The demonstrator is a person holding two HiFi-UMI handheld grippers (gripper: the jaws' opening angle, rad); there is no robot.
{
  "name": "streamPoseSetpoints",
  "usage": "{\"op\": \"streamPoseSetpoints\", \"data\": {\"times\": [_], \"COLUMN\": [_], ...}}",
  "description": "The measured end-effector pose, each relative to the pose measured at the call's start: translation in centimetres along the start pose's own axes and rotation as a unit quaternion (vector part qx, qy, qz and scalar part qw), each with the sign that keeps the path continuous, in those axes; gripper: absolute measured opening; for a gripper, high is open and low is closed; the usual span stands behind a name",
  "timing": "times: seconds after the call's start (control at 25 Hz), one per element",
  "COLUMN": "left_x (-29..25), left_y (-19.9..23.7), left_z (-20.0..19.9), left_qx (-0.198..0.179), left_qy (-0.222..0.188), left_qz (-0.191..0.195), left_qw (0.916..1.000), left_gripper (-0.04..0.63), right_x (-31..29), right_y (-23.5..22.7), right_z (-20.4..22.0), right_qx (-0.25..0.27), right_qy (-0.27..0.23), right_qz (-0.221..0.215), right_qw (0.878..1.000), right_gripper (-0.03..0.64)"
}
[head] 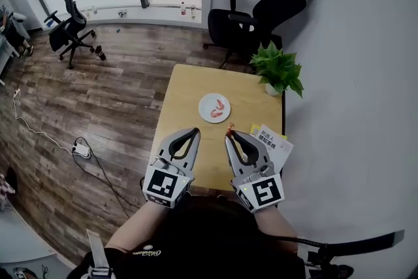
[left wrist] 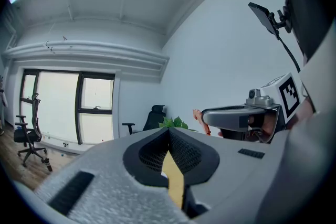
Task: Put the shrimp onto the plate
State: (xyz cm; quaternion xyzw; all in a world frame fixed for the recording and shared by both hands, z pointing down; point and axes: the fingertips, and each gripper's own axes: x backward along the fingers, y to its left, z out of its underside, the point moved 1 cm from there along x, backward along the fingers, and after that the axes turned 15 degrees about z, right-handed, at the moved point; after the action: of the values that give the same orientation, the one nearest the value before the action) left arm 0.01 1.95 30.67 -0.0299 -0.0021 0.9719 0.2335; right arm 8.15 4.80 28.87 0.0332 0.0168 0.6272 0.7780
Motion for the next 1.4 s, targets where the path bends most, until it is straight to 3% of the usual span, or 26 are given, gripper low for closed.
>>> {"op": "streamPoseSetpoints", "data": {"times": [0.32, 0.92, 1.08, 1.24, 1.4], "left_x": [-0.8, -1.6, -2.1, -2.8, -2.9], "left_y": [0.1, 0.4, 0.9, 0.7, 0.8], "left_z": [0.4, 4.9, 5.9, 7.4, 8.3], "left_qx": [-0.004, 0.046, 0.075, 0.068, 0.091], "left_qy": [0.007, 0.044, 0.055, 0.066, 0.072], "left_qz": [0.004, 0.014, 0.008, 0.023, 0.024], "left_qw": [1.0000, 0.9979, 0.9956, 0.9953, 0.9930], "left_gripper": [0.002, 0.002, 0.002, 0.002, 0.002], "right_x": [-0.7, -1.3, -1.9, -2.0, -2.2], "right_y": [-0.5, -0.2, -0.3, -0.5, -0.1], "right_z": [0.7, 5.5, 6.9, 8.5, 9.5], "right_qx": [0.002, -0.016, -0.023, -0.036, -0.038], "right_qy": [0.009, 0.075, 0.091, 0.110, 0.122], "right_qz": [0.000, -0.005, -0.006, -0.005, -0.006], "right_qw": [1.000, 0.997, 0.996, 0.993, 0.992], "right_gripper": [0.043, 0.043, 0.043, 0.043, 0.043]}}
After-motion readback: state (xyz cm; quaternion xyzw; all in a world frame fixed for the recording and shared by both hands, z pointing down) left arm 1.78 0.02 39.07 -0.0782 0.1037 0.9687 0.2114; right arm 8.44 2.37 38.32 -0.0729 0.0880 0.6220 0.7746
